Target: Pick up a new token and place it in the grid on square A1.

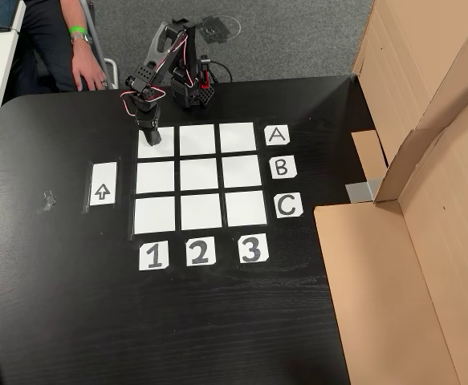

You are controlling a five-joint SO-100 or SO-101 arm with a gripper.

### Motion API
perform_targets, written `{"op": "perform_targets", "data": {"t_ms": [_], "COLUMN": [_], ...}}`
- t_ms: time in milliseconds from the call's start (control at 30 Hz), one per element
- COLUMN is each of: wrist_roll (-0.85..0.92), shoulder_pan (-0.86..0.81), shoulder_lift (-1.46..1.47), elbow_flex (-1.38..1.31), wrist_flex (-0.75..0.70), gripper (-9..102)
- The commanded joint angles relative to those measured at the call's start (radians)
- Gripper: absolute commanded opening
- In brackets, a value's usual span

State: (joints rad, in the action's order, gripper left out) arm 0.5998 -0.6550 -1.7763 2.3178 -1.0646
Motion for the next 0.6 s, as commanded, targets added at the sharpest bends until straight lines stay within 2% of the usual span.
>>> {"op": "perform_targets", "data": {"t_ms": [0, 333, 567], "wrist_roll": [-0.006, -0.006, -0.002], "shoulder_pan": [-0.014, -0.014, -0.017], "shoulder_lift": [0.002, 0.006, 0.006], "elbow_flex": [-0.034, -0.034, -0.034], "wrist_flex": [0.005, 0.003, -0.002], "gripper": [7, 8, 15]}}
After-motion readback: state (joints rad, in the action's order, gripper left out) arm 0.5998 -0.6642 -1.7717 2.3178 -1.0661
